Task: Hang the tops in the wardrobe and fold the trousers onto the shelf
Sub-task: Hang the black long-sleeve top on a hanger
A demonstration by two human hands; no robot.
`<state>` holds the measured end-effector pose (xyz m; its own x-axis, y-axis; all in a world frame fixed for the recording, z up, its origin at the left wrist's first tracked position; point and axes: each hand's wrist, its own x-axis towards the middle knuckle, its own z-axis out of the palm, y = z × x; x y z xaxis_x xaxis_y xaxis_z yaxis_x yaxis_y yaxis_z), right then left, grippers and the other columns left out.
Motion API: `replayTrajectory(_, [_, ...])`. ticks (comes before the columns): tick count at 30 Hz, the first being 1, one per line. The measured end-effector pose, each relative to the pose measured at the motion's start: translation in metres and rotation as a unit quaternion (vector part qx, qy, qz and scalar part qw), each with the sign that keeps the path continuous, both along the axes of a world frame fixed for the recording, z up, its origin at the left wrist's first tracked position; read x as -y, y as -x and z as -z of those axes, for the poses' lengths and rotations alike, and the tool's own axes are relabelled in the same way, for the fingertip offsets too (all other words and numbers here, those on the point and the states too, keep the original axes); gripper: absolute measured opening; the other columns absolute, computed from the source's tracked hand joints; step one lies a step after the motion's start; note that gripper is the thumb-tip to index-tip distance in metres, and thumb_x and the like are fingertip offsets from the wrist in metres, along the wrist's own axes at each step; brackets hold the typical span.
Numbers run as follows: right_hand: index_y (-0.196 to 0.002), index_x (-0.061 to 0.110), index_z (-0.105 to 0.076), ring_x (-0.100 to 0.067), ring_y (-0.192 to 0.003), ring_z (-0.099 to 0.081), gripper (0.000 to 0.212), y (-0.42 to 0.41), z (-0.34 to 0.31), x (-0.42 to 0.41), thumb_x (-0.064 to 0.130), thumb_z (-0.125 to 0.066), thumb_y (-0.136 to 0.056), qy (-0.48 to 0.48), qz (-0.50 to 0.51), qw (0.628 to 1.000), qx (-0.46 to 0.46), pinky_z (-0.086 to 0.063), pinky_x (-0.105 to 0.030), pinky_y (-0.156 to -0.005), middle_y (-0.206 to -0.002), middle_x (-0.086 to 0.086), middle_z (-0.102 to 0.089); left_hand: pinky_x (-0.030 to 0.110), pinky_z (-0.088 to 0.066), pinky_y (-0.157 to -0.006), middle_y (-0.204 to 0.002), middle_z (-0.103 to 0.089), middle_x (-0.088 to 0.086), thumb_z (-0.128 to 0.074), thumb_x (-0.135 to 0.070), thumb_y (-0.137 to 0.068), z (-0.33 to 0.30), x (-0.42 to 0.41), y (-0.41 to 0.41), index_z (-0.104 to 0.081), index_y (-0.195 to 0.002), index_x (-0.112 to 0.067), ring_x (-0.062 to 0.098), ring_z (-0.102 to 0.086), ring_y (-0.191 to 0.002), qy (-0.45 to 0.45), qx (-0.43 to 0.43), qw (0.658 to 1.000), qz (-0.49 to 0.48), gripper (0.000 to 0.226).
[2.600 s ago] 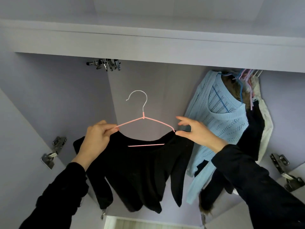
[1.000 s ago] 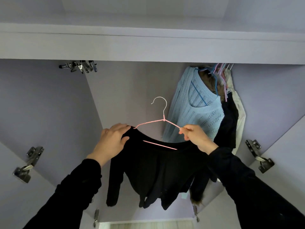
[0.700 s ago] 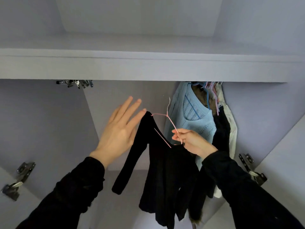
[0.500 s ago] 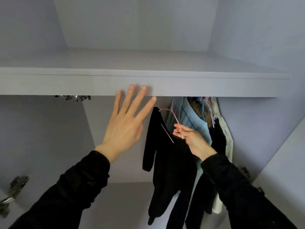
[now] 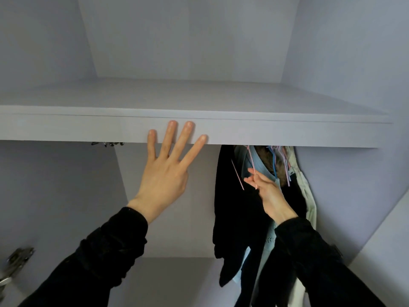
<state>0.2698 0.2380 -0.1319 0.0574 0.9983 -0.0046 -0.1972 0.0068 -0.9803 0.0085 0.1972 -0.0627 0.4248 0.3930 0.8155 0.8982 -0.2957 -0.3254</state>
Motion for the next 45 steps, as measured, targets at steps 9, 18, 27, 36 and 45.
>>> replayTrajectory(9, [-0.109,0.009,-0.061,-0.008,-0.085,-0.069,0.022,-0.020,-0.005,-0.019,0.007,-0.042,-0.099,0.006,0.052,0.998,0.016,-0.034,-0.034,-0.108,-0.112,-0.008,-0.065,0.058,0.012,-0.109,-0.156,0.022,0.003,-0.064,0.007,-0.068,0.003,-0.003,-0.004,-0.006,-0.149,-0.022,0.032,0.019,-0.142,-0.019,0.016,1.000,-0.001,0.103])
replayTrajectory(18, [-0.118,-0.009,-0.057,-0.025,-0.084,-0.060,0.030,-0.018,-0.026,-0.040,-0.004,-0.038,-0.095,0.091,0.247,0.962,0.072,-0.049,-0.034,-0.094,-0.094,-0.019,-0.063,0.057,0.014,-0.109,-0.155,0.022,0.001,-0.059,0.010,-0.069,0.004,-0.002,-0.007,0.000,-0.150,-0.024,0.031,0.020,-0.142,-0.016,0.031,0.999,-0.002,0.106])
replayTrajectory(27, [-0.131,0.005,-0.050,-0.033,-0.118,-0.052,0.038,-0.006,-0.027,-0.021,0.002,-0.044,-0.094,0.092,0.278,0.913,0.283,-0.042,-0.034,-0.094,-0.129,-0.017,-0.056,0.059,0.009,-0.110,-0.157,0.004,0.011,-0.060,0.008,-0.070,0.005,0.010,-0.014,-0.006,-0.151,-0.019,0.037,0.010,-0.143,0.031,0.053,0.998,-0.024,0.101])
replayTrajectory(36, [-0.148,0.013,-0.026,-0.024,-0.139,-0.030,0.054,-0.001,-0.019,0.068,0.016,-0.046,-0.098,0.038,0.138,0.909,0.391,-0.026,-0.030,-0.111,-0.152,-0.008,-0.030,0.056,-0.020,-0.112,-0.152,-0.019,0.022,-0.059,0.006,-0.075,0.040,0.052,-0.036,-0.024,-0.145,-0.009,0.039,-0.012,-0.142,0.188,0.119,0.973,0.062,0.080])
replayTrajectory(45, [-0.141,0.015,-0.039,-0.020,-0.121,-0.050,0.042,-0.003,0.021,0.239,0.021,-0.044,-0.099,0.116,0.177,0.911,0.354,-0.039,-0.027,-0.097,-0.138,-0.007,-0.049,0.030,-0.020,-0.115,-0.153,-0.027,0.002,-0.042,-0.015,-0.098,0.107,0.142,-0.075,-0.030,-0.145,-0.017,0.015,-0.020,-0.143,0.450,0.150,0.849,0.234,0.049])
